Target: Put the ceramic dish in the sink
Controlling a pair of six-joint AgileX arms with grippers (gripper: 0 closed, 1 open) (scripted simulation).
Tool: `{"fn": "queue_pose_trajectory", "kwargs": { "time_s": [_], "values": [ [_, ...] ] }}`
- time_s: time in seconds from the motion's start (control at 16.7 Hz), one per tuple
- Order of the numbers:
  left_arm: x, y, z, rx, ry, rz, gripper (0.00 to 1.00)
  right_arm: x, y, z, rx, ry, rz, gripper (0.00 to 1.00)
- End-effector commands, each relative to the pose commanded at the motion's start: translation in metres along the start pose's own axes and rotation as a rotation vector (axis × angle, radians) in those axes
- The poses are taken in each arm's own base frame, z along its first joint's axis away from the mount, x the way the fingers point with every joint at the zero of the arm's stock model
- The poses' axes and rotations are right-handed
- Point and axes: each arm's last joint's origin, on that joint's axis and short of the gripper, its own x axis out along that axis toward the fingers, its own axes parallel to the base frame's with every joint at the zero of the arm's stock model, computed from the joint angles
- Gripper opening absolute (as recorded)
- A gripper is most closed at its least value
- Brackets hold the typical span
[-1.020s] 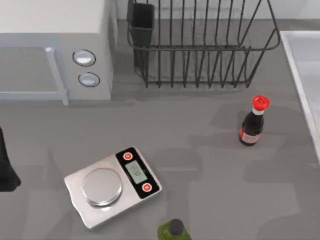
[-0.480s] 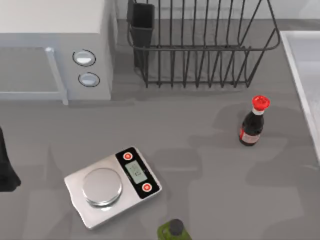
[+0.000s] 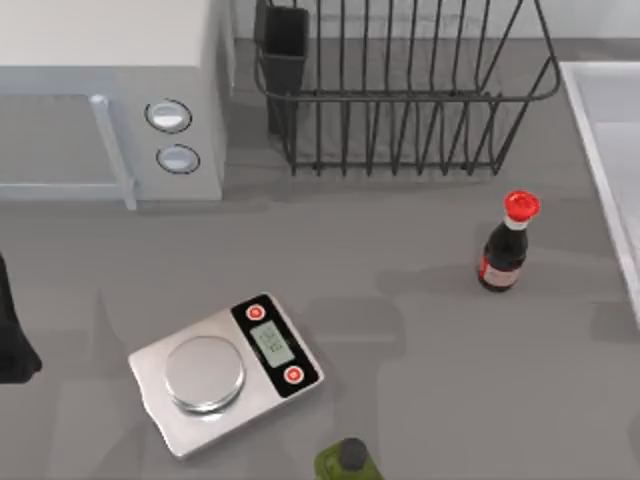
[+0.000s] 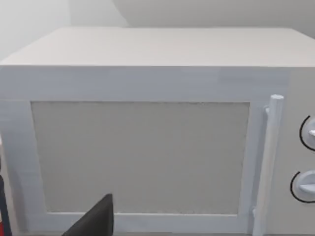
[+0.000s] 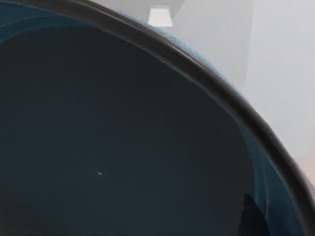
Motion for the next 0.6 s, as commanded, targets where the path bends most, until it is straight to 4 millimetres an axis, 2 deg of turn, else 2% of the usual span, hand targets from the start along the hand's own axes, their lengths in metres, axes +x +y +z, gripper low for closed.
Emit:
{"fn": "queue_pose_trajectory", "kwargs": {
  "time_s": [0.3,0.42,0.6],
  "values": [
    [0.0,0.0,0.0,0.0,0.0,0.0,1.0,-0.01,0.008,-0.051,-0.004,-0.007,0.005,0.0],
    [0.0,0.0,0.0,0.0,0.0,0.0,1.0,-0.013,0.01,-0.061,0.001,0.0,0.006,0.0],
    [0.0,0.0,0.0,0.0,0.0,0.0,1.0,-0.014,0.011,-0.063,0.002,0.001,0.007,0.0]
  ]
}}
